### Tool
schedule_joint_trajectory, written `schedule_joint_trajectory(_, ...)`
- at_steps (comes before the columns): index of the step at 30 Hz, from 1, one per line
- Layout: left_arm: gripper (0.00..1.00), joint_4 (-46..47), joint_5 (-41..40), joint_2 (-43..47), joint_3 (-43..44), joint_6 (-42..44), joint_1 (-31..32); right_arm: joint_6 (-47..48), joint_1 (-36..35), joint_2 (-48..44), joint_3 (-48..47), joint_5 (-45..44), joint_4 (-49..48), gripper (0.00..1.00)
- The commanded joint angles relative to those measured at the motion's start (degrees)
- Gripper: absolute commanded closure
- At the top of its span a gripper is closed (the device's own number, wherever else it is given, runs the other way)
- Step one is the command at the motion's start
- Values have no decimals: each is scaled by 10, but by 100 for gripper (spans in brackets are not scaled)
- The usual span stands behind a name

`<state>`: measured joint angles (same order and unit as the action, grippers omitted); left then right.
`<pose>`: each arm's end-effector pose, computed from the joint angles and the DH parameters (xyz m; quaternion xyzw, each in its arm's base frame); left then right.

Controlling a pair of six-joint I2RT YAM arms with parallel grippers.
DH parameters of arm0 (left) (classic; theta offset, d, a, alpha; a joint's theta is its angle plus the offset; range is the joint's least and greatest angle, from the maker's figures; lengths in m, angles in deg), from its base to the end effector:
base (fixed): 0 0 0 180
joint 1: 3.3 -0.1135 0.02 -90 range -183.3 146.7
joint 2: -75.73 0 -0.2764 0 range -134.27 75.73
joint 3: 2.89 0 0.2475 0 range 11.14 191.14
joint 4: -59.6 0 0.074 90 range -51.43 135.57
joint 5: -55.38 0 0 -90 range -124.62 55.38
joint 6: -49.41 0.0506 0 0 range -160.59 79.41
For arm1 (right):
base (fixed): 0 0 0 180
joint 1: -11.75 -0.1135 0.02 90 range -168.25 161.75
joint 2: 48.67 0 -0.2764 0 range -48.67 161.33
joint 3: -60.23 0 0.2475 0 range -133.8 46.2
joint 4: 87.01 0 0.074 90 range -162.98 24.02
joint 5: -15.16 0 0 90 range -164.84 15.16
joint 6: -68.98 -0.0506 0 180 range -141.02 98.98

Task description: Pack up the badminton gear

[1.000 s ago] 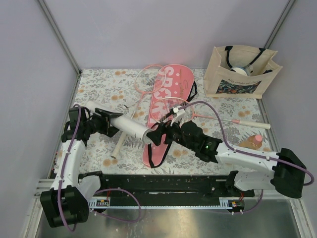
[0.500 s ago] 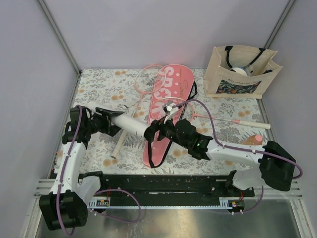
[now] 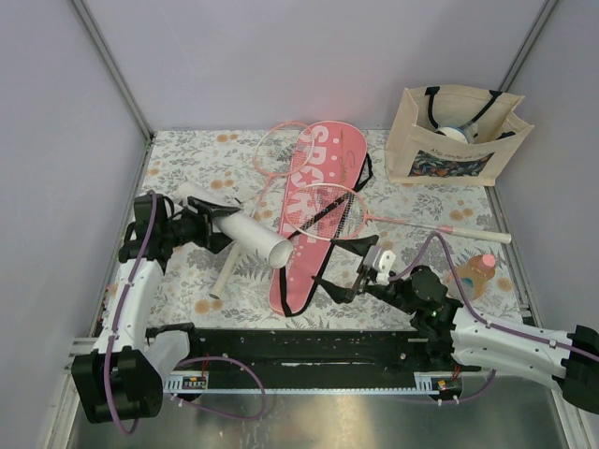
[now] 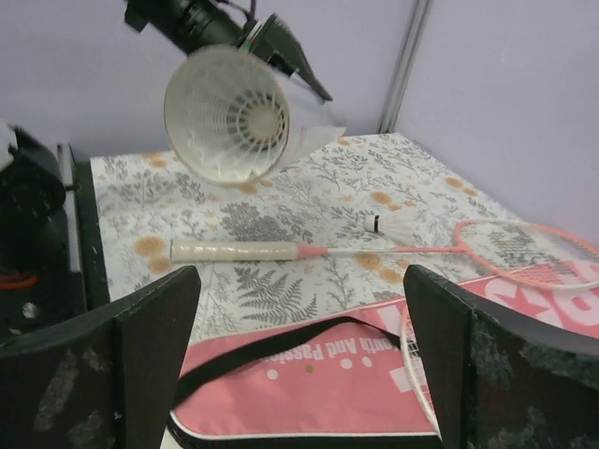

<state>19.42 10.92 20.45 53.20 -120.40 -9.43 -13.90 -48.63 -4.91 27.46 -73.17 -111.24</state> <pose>0.1974 -0.0151 0.2748 -0.4470 0.7227 -0.5164 0.1058 0.0900 0.1612 0.2860 -0.3544 0.5098 0.3594 0.6966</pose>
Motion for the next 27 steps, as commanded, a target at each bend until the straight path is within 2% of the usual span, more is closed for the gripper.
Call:
schedule_joint_trajectory(1, 55, 56, 95, -12, 48, -2, 16, 199, 4, -9, 22, 82, -68, 0)
schedule_joint_trajectory(3, 55, 69, 106, -14, 45, -8, 31, 252, 6, 4, -12, 98, -16, 1)
schedule_joint_trajectory(9, 54, 84, 101, -6, 36, -21, 89, 341, 6, 75, -87, 136, 1, 1)
schedule_joint_trajectory(19, 53, 196, 117, -11, 16, -84, 192, 399, 6, 179, -147, 256, -49, 1)
schedule_joint_trajectory(23, 52, 202, 103, -11, 15, -90, 237, 422, 6, 204, -157, 260, -108, 2)
schedule_joint_trajectory(27, 52, 206, 88, -18, 12, -93, 273, 428, 5, 216, -171, 281, -117, 6)
